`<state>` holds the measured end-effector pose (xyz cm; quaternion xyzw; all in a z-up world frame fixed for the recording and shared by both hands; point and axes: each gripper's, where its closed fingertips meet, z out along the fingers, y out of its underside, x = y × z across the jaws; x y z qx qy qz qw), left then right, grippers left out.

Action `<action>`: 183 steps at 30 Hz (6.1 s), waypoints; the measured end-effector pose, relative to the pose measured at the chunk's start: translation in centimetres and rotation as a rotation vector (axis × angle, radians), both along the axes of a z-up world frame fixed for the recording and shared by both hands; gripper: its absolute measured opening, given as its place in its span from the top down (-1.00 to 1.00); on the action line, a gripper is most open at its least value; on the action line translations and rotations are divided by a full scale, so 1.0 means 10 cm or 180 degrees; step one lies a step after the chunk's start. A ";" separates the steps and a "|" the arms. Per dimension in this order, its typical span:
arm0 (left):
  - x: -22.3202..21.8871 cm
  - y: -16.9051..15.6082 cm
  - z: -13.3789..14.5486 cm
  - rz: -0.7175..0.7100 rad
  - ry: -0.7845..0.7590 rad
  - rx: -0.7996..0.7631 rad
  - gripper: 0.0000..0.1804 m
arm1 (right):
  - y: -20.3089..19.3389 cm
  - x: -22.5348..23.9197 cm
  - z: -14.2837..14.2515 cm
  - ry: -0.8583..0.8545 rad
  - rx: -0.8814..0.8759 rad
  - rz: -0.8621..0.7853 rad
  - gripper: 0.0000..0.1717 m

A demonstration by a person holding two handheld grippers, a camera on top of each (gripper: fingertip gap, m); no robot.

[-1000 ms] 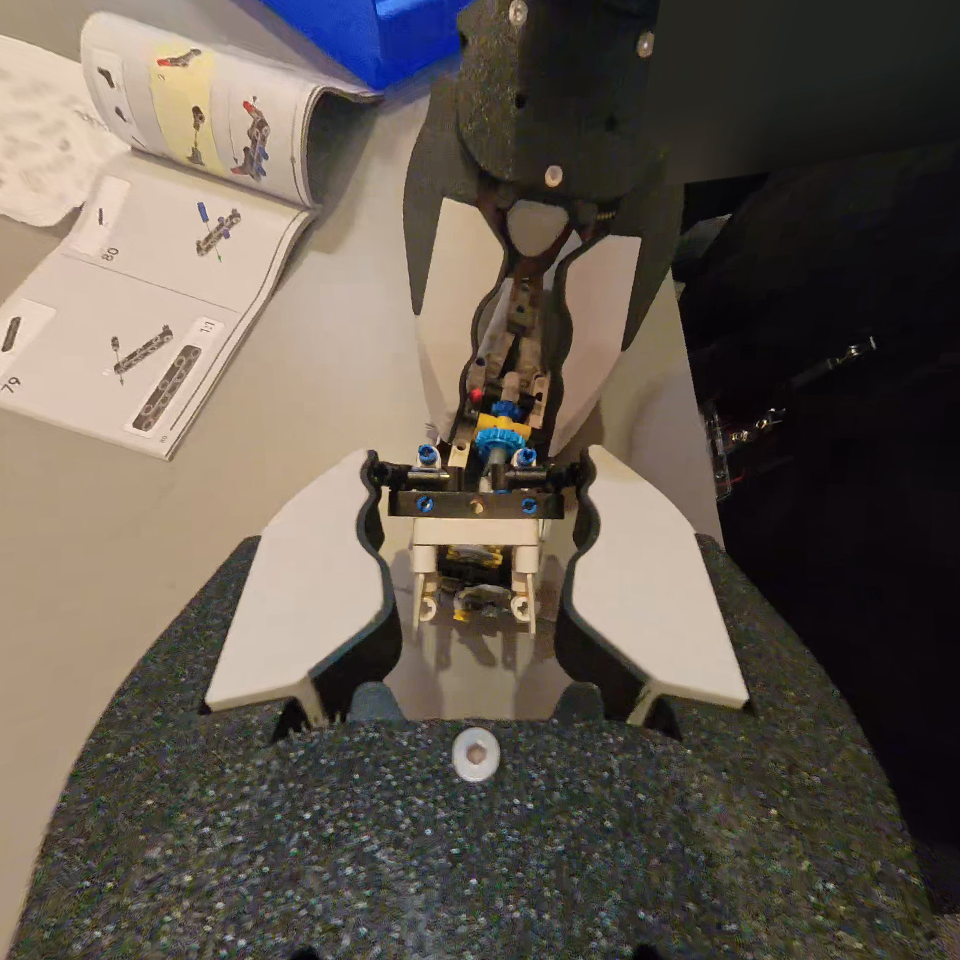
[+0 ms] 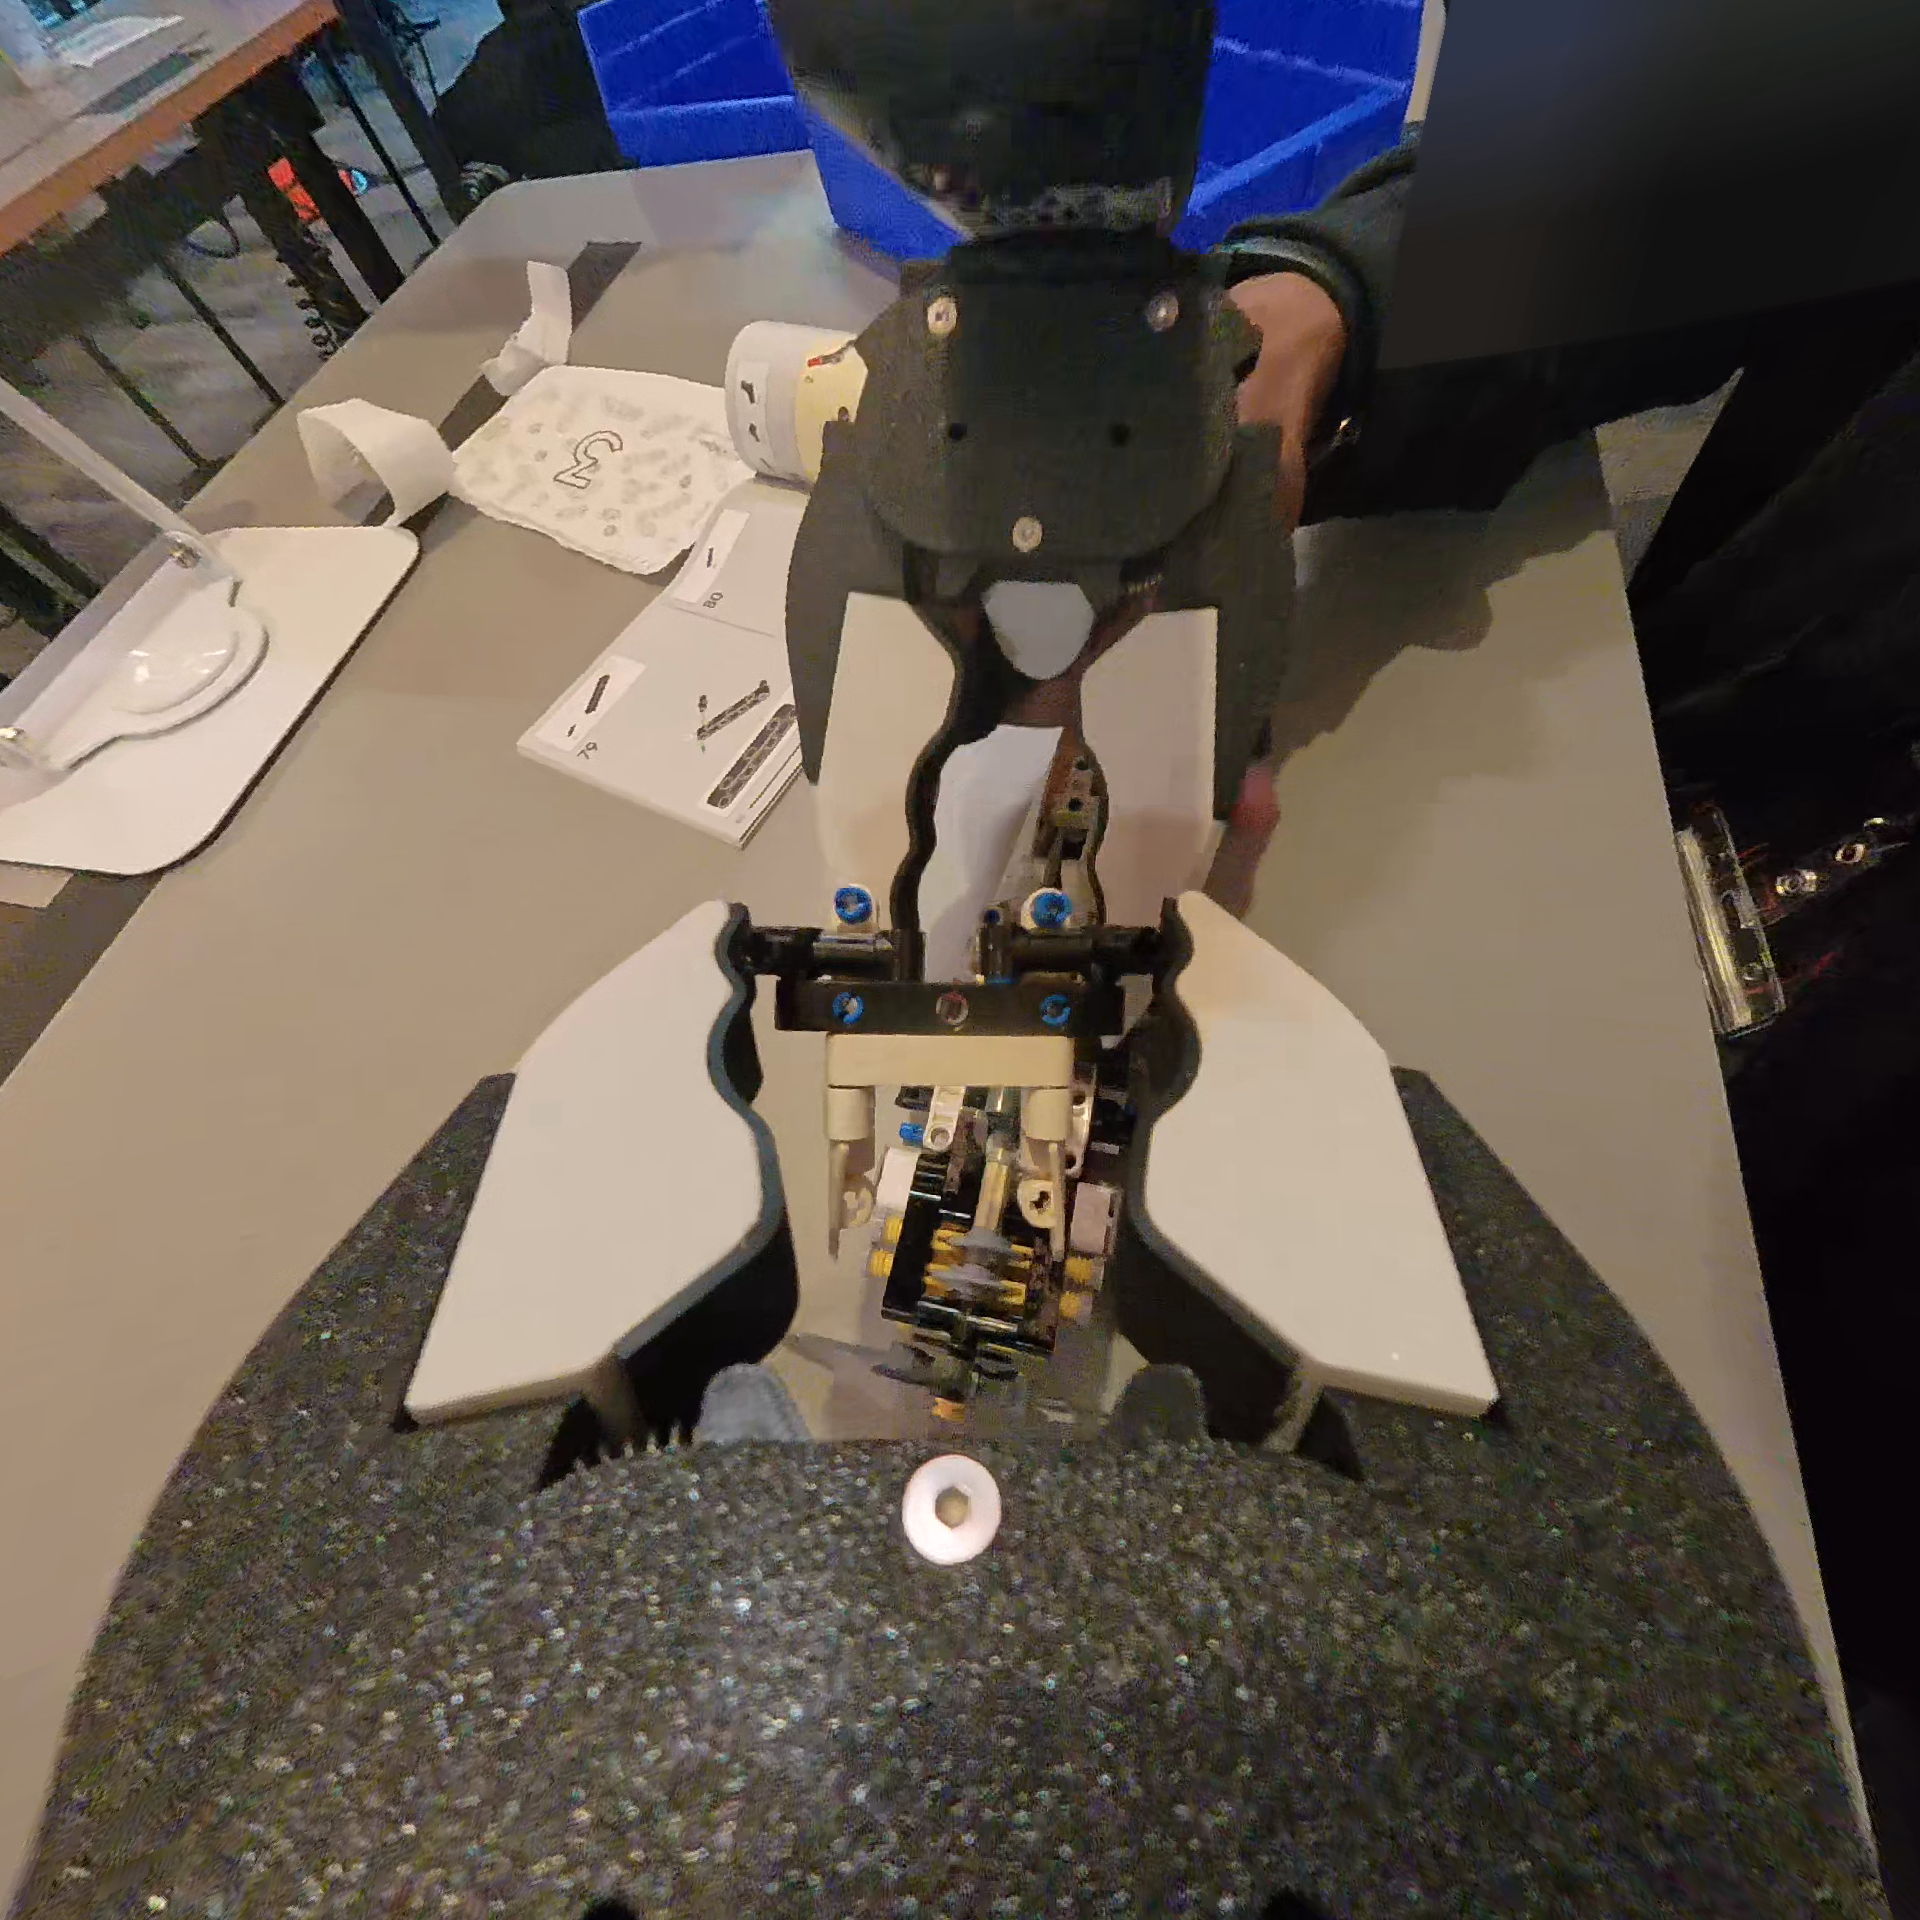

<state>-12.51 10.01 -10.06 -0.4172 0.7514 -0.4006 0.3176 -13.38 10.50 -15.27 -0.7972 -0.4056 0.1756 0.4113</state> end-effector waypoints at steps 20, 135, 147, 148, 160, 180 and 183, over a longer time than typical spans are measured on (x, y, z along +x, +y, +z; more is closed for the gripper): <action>0.46 -0.45 0.26 0.0535 -0.0715 -0.0490 0.16 | -0.58 0.32 0.63 0.0560 0.1446 -0.0138 0.59; 0.51 -0.67 -0.57 0.0712 -0.1049 0.3412 0.83 | -1.00 0.35 0.07 -0.0141 0.1564 -0.0564 0.70; 0.53 -0.78 -0.54 0.0652 -0.1173 0.3409 0.63 | -0.99 0.37 0.11 0.0003 0.1536 -0.0723 0.87; 0.53 -0.79 -0.56 0.0641 -0.1163 0.3441 0.64 | -0.99 0.37 0.11 0.0001 0.1532 -0.0727 0.87; 0.54 -0.79 -0.61 0.0552 -0.0985 0.3574 0.77 | -1.00 0.36 0.05 -0.0157 0.1507 -0.0712 0.86; 0.54 -0.81 -0.63 0.0371 -0.0778 0.3787 0.78 | -1.01 0.43 0.00 0.0234 0.0865 -0.0961 0.85; 0.56 -0.81 -0.62 0.0349 -0.0774 0.3792 0.78 | -1.01 0.44 0.02 0.0355 0.0872 -0.1035 0.86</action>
